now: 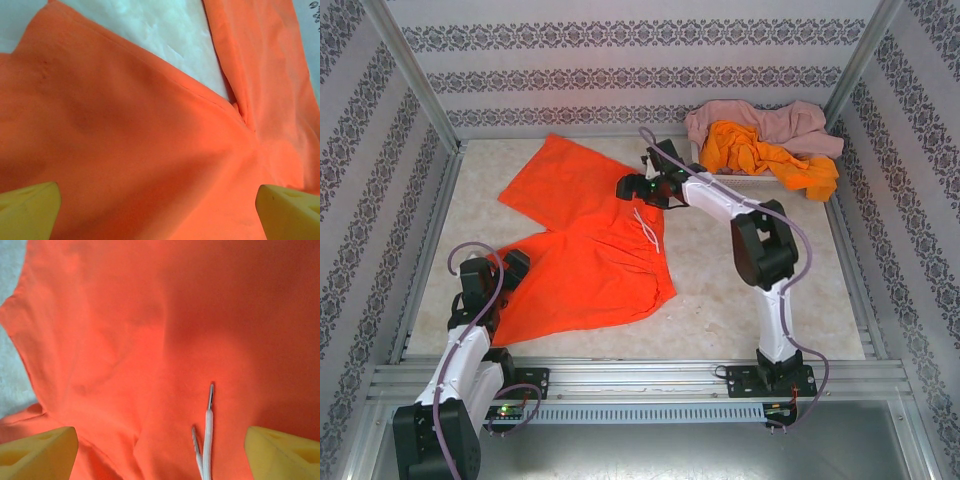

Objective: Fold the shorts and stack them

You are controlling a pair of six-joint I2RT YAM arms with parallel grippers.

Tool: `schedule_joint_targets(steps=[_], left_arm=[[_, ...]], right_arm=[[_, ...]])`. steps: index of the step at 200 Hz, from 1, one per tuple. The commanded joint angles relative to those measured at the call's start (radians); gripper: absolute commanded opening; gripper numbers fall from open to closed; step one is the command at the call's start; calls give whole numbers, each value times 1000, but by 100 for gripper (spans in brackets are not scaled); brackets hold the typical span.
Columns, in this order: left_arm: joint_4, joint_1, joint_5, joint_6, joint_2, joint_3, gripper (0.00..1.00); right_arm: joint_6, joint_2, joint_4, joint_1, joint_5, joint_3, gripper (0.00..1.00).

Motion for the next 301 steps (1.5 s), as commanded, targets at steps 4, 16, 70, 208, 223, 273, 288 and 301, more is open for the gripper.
schedule_joint_targets(steps=[4,16,70,208,223,273,288,301], left_arm=[[-43,-10,-42,6,-8,-1,100],[-48,-10,-46,4,-14,-3,100],[-64,-10,-58,1,-49,-10,100],[-91,-10,17,18,-88,85,100],[-84,-10,45,10,-90,106,100],[46,-10,145,11,89,175,100],[103,-10,178,11,186,204,100],[154,-10,198,11,270,226,100]], right_arm=[[67,93,6,-10,-68,99,86],[86,141,5,-7,-74,133,86],[126,303,-13,28,-114,261,86],[121,108,8,-108,-79,143,87],[100,39,22,-96,-85,105,88],[43,-231,62,-29,-95,-158,89],[42,-304,89,1,-102,-261,90],[49,-360,125,29,-117,-354,89]])
